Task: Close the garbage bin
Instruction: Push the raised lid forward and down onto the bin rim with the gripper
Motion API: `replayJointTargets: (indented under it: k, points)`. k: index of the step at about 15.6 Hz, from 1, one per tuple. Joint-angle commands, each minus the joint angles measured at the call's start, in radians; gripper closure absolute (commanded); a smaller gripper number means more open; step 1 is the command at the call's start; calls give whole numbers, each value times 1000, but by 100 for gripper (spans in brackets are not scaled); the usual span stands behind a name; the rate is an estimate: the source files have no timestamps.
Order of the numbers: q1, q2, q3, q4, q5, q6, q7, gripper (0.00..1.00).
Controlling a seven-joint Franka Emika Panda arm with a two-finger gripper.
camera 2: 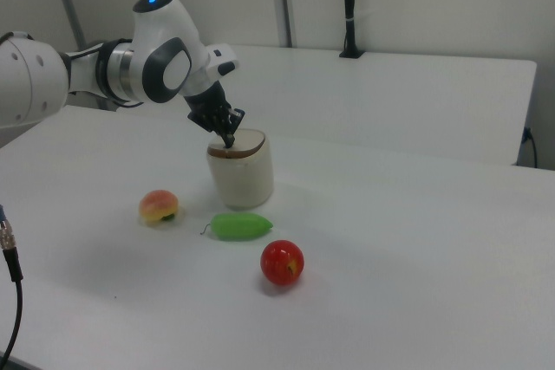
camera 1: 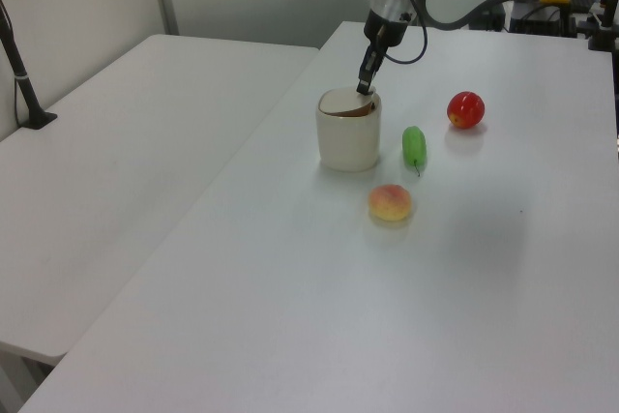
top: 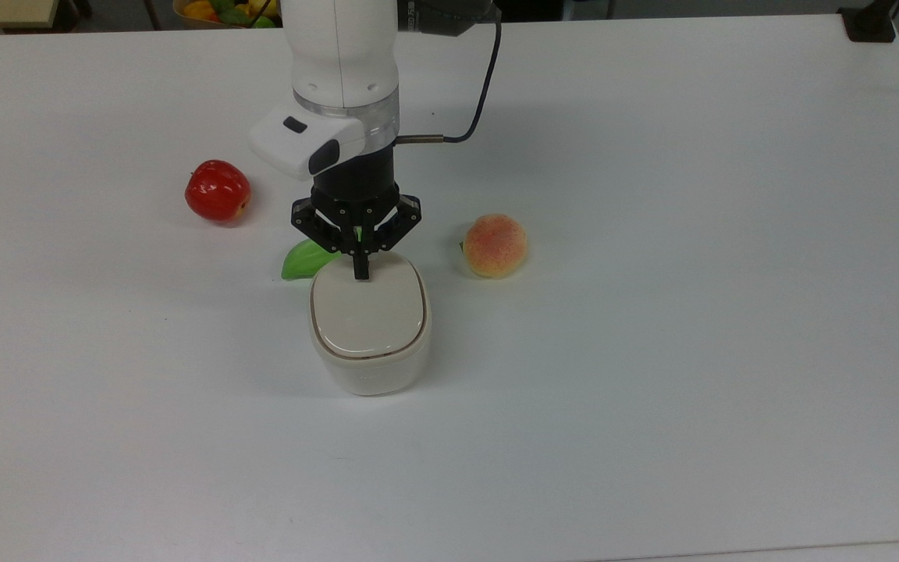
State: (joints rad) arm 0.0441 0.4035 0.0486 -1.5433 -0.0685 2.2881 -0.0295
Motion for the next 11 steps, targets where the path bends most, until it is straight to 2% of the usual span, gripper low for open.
replayJointTargets:
  k: [1, 11]
  points:
    - [8, -2, -9, -21, -17, -18, 0, 100]
    - [13, 35, -10, -23, -19, -15, 3, 100]
